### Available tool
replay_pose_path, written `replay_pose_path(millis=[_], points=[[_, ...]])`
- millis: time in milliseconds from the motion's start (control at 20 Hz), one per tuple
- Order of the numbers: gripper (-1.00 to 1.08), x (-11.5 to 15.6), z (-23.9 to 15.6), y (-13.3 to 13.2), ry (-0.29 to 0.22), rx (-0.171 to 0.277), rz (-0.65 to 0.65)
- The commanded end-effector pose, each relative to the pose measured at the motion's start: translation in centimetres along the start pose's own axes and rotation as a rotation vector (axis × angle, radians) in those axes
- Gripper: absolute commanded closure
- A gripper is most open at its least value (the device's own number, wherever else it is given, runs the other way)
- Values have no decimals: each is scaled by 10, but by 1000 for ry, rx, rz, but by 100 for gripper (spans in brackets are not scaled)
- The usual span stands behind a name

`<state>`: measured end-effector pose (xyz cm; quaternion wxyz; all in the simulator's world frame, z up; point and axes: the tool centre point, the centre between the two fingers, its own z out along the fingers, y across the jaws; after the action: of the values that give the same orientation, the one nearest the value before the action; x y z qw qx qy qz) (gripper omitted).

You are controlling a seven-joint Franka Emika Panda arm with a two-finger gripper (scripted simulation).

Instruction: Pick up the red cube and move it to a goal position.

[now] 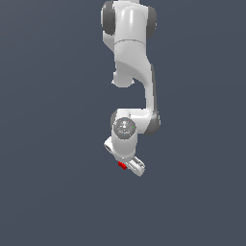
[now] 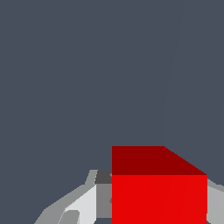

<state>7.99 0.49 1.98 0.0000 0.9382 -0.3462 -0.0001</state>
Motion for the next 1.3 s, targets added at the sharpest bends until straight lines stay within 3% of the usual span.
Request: replay_pose_path(millis=[0, 650, 1250], points=[[108, 0, 0, 0, 0, 0, 0], [108, -3, -29, 0, 0, 0, 0], [108, -15, -144, 1, -1, 1, 1]])
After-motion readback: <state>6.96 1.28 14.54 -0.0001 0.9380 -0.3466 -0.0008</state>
